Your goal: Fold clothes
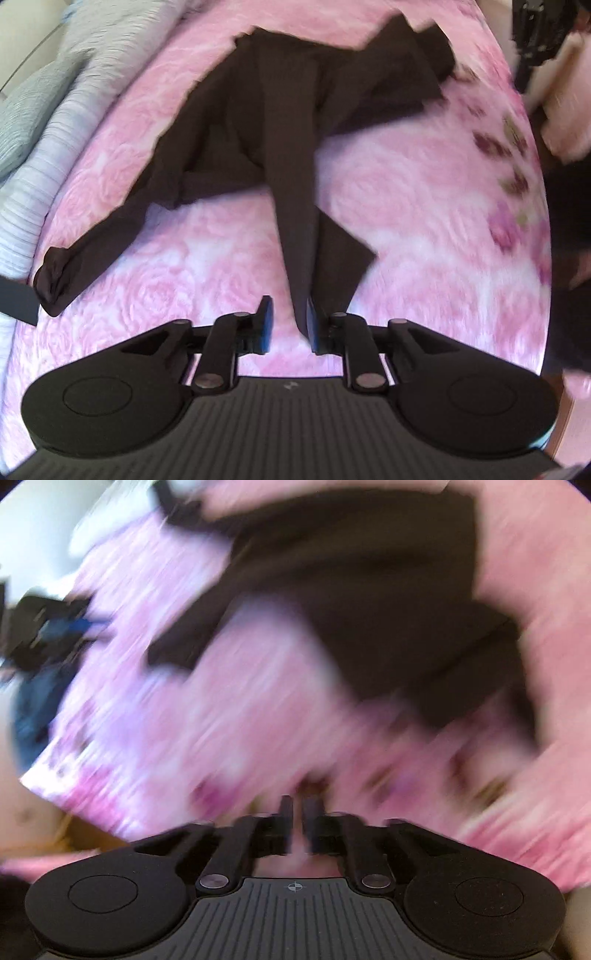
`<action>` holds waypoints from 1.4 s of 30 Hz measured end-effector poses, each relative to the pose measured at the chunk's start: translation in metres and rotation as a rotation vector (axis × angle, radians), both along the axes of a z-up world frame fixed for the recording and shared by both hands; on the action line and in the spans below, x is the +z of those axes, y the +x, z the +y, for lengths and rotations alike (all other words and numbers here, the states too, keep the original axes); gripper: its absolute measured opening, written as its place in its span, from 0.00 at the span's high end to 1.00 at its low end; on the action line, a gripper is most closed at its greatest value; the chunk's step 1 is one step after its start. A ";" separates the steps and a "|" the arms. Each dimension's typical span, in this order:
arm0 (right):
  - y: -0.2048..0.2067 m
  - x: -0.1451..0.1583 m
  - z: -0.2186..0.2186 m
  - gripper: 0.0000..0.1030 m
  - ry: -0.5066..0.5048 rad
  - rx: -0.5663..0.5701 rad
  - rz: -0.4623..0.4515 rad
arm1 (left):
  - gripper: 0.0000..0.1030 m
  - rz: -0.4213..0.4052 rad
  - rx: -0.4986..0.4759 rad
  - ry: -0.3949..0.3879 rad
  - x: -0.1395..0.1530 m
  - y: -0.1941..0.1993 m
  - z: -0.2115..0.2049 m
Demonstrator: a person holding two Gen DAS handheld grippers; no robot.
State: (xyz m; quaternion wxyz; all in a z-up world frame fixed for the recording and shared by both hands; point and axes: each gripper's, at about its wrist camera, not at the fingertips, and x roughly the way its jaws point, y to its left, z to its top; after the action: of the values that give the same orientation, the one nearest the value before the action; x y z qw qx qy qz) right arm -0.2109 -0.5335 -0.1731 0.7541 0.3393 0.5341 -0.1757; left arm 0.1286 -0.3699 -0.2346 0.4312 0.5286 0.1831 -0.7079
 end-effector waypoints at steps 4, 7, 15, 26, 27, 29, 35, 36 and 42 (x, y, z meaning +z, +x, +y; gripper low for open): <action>0.008 0.016 -0.035 0.18 -0.190 -0.030 -0.050 | 0.64 0.058 0.033 -0.014 -0.011 -0.012 -0.027; 0.027 0.016 -0.046 0.18 -0.264 0.042 -0.068 | 0.56 0.062 0.066 0.010 -0.035 -0.021 -0.043; 0.053 -0.014 -0.034 0.18 -0.312 0.171 -0.071 | 0.98 0.075 0.164 0.084 -0.082 -0.028 -0.063; 0.100 0.015 -0.031 0.18 -0.795 0.478 -0.416 | 0.98 0.382 -0.067 -0.269 0.119 -0.092 -0.128; 0.098 0.023 -0.039 0.18 -0.813 0.484 -0.465 | 0.98 0.393 -0.093 -0.289 0.130 -0.100 -0.138; 0.088 0.037 -0.064 0.23 -0.807 0.473 -0.528 | 0.98 0.417 -0.138 -0.325 0.149 -0.117 -0.158; 0.023 0.058 -0.177 0.90 -0.909 0.235 -0.350 | 0.88 0.428 -0.146 -0.366 0.154 -0.167 -0.216; 0.008 0.061 -0.199 0.90 -0.936 0.178 -0.308 | 0.77 0.424 -0.137 -0.369 0.152 -0.173 -0.224; -0.085 0.045 -0.334 0.89 -0.961 -0.219 0.100 | 0.65 0.294 -0.018 -0.306 0.110 -0.168 -0.251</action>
State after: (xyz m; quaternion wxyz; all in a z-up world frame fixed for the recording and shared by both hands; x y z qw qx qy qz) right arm -0.2961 -0.8670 -0.1282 0.7758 -0.0015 0.3894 -0.4966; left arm -0.0394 -0.6210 -0.1246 0.4687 0.3495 0.1294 -0.8009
